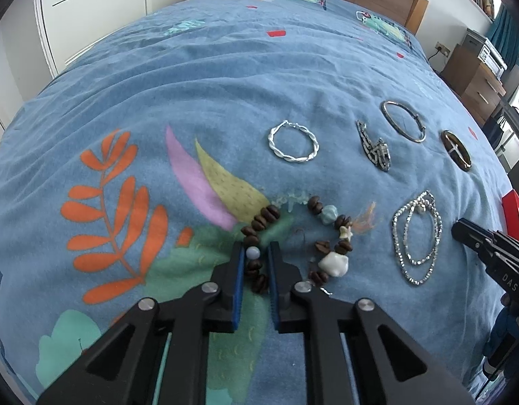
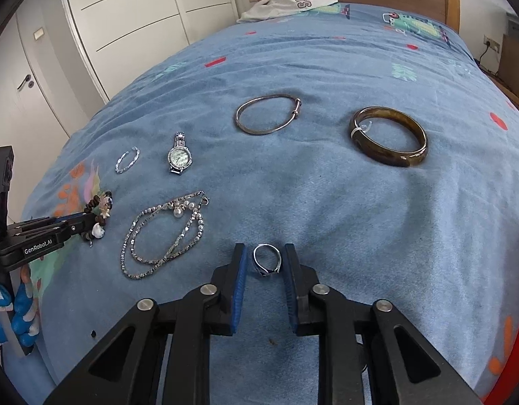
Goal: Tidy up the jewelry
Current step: 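Close right gripper on silver ring while left gripper closes on beaded bracelet, then carry silver ring in right gripper and beaded bracelet in left gripper into box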
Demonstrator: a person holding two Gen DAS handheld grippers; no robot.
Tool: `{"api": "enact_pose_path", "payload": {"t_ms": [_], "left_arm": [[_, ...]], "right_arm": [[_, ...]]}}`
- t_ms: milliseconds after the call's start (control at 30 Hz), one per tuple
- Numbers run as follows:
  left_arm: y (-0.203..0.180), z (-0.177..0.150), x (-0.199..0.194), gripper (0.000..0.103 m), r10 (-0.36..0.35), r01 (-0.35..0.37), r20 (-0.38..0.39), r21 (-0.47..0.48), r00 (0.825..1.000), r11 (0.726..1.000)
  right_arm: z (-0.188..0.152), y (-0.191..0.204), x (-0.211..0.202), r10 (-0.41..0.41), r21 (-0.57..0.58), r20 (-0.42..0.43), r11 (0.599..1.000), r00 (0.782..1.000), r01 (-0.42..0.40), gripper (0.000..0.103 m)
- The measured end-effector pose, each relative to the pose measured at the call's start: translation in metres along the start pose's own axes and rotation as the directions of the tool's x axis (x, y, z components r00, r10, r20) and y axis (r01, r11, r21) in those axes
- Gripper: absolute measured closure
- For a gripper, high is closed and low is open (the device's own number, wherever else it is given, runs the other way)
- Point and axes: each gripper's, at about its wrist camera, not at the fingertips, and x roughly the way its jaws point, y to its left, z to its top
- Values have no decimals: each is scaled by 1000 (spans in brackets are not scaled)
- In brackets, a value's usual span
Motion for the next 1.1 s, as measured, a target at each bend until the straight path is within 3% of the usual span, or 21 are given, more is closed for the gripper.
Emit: {"api": "enact_pose_path", "payload": {"t_ms": [300,767,1100], "left_arm": [[-5,0,-20,93,-1,1,30,-2,1000,1000],[-27,2,-101,93,-31,25,120,52,992,998],[-83,-7,-163,93,-136,116,139,143,981,983]], "right_arm": [[-2,2,-16,11,-1,30,1000,999,-11,87],[-9,22,-95,44,-22,130,999,990,-42,87],[-39,3,-169,12,30,198,999,980,-18,87]]}}
